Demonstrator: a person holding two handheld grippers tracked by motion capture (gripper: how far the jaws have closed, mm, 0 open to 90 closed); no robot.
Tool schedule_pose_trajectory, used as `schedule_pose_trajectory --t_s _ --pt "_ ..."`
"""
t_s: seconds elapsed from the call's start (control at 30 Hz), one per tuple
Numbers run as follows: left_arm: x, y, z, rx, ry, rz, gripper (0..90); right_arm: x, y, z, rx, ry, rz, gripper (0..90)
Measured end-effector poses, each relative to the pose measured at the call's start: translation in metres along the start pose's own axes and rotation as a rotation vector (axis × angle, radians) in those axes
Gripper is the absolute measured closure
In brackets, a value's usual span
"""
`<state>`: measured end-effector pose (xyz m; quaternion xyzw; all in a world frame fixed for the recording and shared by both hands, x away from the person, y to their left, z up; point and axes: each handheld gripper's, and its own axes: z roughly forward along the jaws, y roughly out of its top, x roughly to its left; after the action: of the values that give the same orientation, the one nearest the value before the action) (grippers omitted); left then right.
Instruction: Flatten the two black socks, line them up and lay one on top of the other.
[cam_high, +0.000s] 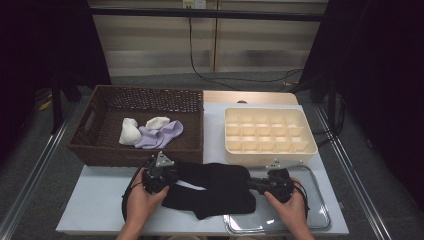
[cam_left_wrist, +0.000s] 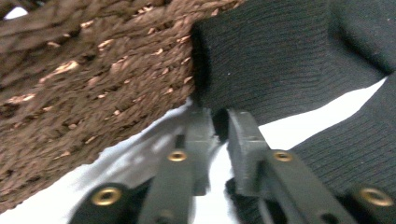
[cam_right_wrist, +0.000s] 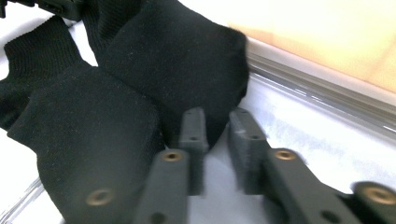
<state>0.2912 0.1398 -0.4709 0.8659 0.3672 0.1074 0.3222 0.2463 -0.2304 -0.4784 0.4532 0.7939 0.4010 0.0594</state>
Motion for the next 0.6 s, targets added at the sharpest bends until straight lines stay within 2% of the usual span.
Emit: schedule_pose_trajectory --t_s 0.1,0.13,0.27,0.37,0.4,0.6 --pt "0.000 0.000 0.000 -0.005 -0.012 -0.016 86.6 0.000 0.000 -0.002 -0.012 0.002 0.007 85.5" --pt "0.000 -0.001 0.000 -0.005 -0.018 -0.042 88.0 0.000 0.002 -0.005 -0.031 0.004 0.012 86.1" --pt "0.002 0.000 -0.003 0.005 -0.037 -0.061 88.7 0.000 0.003 -0.008 -0.055 0.017 0.020 86.3" --pt "0.002 0.000 -0.009 -0.006 -0.052 -0.087 88.8 0.000 0.004 -0.013 -0.080 0.031 0.033 86.4" --pt "0.002 0.001 -0.014 -0.019 -0.065 -0.095 88.9 -0.001 0.005 -0.016 -0.100 0.039 0.032 86.4" --pt "0.005 0.003 -0.026 -0.070 -0.087 -0.125 89.0 -0.003 0.008 -0.021 -0.140 0.067 0.052 86.4"
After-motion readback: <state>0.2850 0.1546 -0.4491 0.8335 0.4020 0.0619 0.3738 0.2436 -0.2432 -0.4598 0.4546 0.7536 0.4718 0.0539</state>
